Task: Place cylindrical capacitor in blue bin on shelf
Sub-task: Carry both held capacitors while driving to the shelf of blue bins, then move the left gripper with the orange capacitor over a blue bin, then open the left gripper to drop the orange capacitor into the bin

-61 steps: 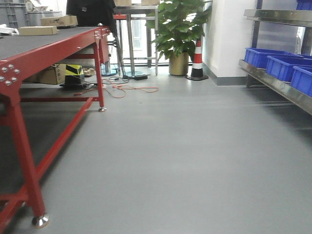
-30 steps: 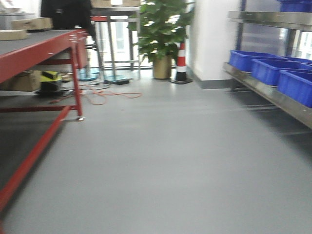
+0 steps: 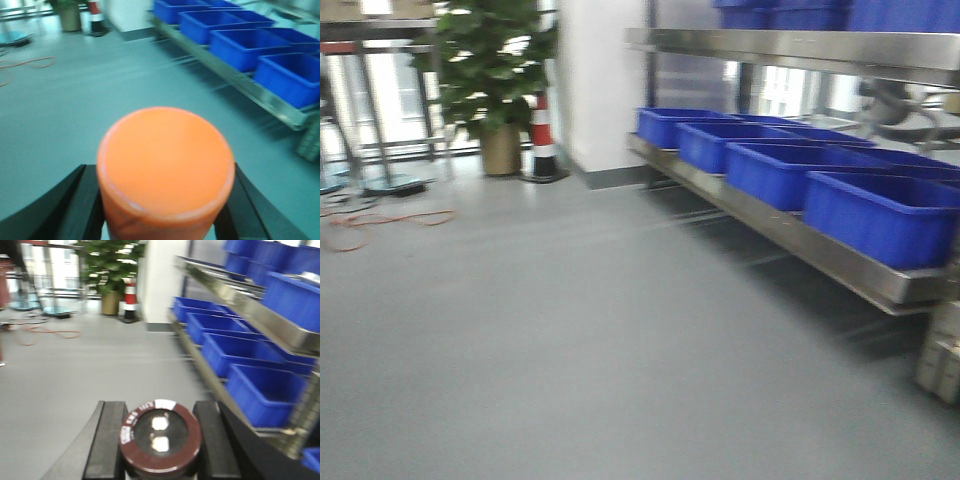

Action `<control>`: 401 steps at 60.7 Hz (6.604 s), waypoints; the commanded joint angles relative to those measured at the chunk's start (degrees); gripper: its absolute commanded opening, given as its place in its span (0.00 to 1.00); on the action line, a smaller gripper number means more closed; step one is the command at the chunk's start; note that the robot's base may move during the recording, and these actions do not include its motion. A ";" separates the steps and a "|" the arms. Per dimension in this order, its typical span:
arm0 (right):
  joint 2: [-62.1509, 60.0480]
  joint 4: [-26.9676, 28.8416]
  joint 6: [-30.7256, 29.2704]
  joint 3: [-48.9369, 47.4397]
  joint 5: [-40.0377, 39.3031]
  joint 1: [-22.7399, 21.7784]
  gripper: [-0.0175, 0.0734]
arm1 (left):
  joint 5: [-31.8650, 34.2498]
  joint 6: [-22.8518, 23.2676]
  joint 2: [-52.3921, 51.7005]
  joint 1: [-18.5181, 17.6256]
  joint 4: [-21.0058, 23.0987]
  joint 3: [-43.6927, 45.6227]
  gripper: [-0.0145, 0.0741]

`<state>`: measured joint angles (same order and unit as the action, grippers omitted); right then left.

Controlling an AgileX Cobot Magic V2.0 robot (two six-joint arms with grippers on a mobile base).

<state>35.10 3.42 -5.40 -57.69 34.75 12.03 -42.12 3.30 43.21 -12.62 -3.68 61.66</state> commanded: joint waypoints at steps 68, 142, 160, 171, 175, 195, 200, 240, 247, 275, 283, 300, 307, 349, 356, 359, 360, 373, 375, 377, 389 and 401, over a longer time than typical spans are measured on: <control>-0.30 -0.52 -0.20 -0.02 -1.43 0.00 0.04 | 1.11 0.25 -0.26 -0.40 0.26 0.08 0.04; -0.30 -0.52 -0.20 -0.02 -1.65 0.00 0.04 | 1.11 0.25 -0.26 -0.40 0.26 0.08 0.04; -0.30 -0.52 -0.20 -0.02 -1.75 0.00 0.04 | 1.11 0.25 -0.26 -0.40 0.26 0.08 0.04; -0.30 -0.52 -0.20 -0.02 -1.75 0.00 0.04 | 1.11 0.25 -0.26 -0.40 0.26 0.08 0.04; -0.30 -0.52 -0.20 -0.02 -1.75 0.00 0.04 | 1.11 0.25 -0.26 -0.40 0.26 0.08 0.04; -0.30 -0.52 -0.20 -0.02 -1.75 0.00 0.04 | 1.11 0.25 -0.26 -0.40 0.26 0.08 0.04; -0.30 -0.52 -0.20 -0.02 -1.75 0.00 0.04 | 1.11 0.25 -0.26 -0.40 0.26 0.08 0.04; -0.30 -0.52 -0.20 -0.02 -1.75 0.00 0.04 | 1.11 0.25 -0.26 -0.40 0.26 0.08 0.04; -0.30 -0.52 -0.20 -0.02 -1.75 0.00 0.04 | 1.11 0.25 -0.26 -0.40 0.26 0.08 0.04; -0.30 -0.52 -0.20 -0.02 -1.75 0.00 0.04 | 1.11 0.25 -0.26 -0.40 0.26 0.08 0.04; -0.30 -0.52 -0.20 -0.02 -1.75 0.00 0.04 | 1.11 0.25 -0.26 -0.40 0.26 0.08 0.04; -0.30 -0.52 -0.20 -0.02 -1.75 0.00 0.04 | 1.71 0.25 -0.22 -0.40 0.26 0.08 0.04; -0.30 -0.52 -0.20 -0.02 -1.75 0.00 0.04 | 3.23 0.25 0.97 -0.40 0.26 0.95 0.04; -0.30 -0.42 -0.20 -0.02 -2.38 0.00 0.04 | -3.55 -11.27 45.36 -21.78 9.84 41.22 0.04; -0.30 -0.31 -0.20 -0.02 -2.41 0.00 0.04 | -3.11 -11.27 52.23 -24.13 9.84 44.13 0.04; -0.30 -0.31 -0.20 -0.02 -2.41 0.00 0.04 | -2.69 -11.27 54.61 -24.55 9.84 44.92 0.04; -0.30 -0.21 -0.20 -0.02 -2.41 0.00 0.04 | -2.60 -11.27 55.24 -24.66 9.84 45.14 0.04; -0.30 0.37 -0.20 -0.02 -2.20 0.00 0.04 | -1.26 -11.27 61.60 -24.77 9.37 46.50 0.10; -0.30 0.37 -0.20 -0.02 -2.20 0.00 0.04 | -1.26 -11.27 61.96 -24.77 9.39 46.50 0.15; -0.30 0.37 -0.20 -0.02 -2.20 0.00 0.04 | -1.26 -11.27 62.24 -24.77 9.25 46.50 0.23; -0.30 1.11 -0.20 -0.02 -2.22 0.00 0.04 | -0.57 -11.27 62.36 -24.77 9.13 46.50 0.79; -0.30 1.11 -0.20 -0.02 -2.22 0.00 0.04 | -0.82 -11.27 61.35 -24.77 9.49 46.50 0.72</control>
<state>35.10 4.48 -5.40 -57.69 34.20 12.03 -43.43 -7.95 106.02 -37.13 5.36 107.59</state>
